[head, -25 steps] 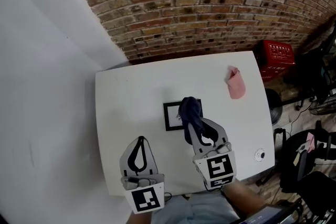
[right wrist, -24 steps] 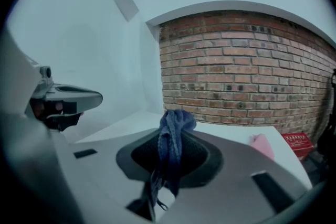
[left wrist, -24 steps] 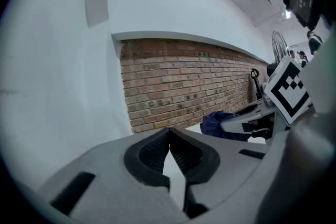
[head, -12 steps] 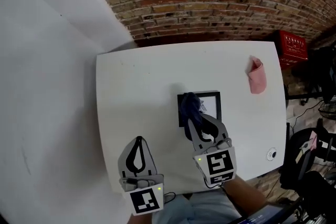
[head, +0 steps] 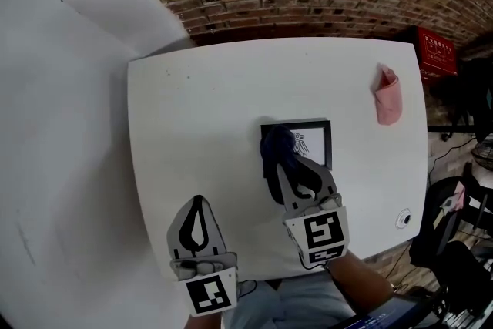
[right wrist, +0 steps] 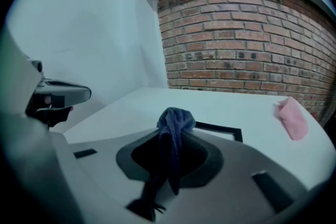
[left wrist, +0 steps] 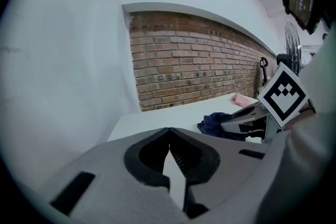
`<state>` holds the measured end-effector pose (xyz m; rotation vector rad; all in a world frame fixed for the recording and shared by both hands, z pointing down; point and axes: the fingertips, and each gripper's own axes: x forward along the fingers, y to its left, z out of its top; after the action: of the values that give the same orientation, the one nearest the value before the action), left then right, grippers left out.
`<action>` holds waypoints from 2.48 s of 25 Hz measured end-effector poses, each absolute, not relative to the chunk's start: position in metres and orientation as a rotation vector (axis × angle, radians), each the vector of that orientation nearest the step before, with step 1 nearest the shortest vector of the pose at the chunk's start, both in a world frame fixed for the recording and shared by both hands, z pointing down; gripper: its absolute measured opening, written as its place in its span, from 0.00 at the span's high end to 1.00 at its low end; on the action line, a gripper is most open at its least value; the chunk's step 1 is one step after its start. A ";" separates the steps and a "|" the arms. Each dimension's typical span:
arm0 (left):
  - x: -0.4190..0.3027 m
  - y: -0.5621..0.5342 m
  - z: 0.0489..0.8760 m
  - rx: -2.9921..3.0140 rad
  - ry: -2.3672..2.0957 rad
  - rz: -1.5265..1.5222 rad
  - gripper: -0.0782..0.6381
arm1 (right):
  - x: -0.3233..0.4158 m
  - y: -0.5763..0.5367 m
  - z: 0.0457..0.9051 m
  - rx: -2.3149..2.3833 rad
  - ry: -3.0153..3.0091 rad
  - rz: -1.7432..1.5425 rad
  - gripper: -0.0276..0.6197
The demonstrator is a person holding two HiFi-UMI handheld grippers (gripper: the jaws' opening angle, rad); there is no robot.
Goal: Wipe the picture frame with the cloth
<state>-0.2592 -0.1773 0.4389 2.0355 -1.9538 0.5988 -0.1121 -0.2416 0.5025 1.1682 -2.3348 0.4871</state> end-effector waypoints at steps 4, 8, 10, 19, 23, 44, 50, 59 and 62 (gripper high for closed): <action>-0.254 -0.178 0.441 2.043 -1.945 0.600 0.88 | -0.105 -0.242 0.505 1.179 -2.322 0.494 0.84; -0.245 -0.181 0.440 2.055 -1.936 0.603 0.88 | -0.096 -0.242 0.506 1.190 -2.316 0.502 0.84; -0.240 -0.182 0.441 2.058 -1.930 0.607 0.88 | -0.092 -0.242 0.506 1.196 -2.314 0.505 0.84; -0.216 -0.188 0.439 2.098 -1.904 0.622 0.88 | -0.067 -0.244 0.508 1.232 -2.291 0.519 0.84; -0.204 -0.191 0.438 2.114 -1.890 0.625 0.88 | -0.054 -0.244 0.507 1.251 -2.282 0.520 0.84; -0.126 -0.189 0.399 2.266 -1.865 0.577 0.88 | 0.036 -0.230 0.475 1.388 -2.235 0.482 0.84; -0.122 -0.189 0.363 2.318 -1.928 0.493 0.88 | 0.047 -0.232 0.433 1.435 -2.264 0.389 0.84; -0.139 -0.178 0.334 2.299 -1.998 0.449 0.88 | 0.018 -0.242 0.392 1.417 -2.345 0.302 0.84; -0.153 -0.175 0.329 2.269 -2.033 0.438 0.88 | 0.000 -0.246 0.385 1.386 -2.374 0.282 0.84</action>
<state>-0.1527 -0.1748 0.3294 2.2686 -2.0327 0.4379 -0.0003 -0.2460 0.3854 1.3858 -2.3743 0.2821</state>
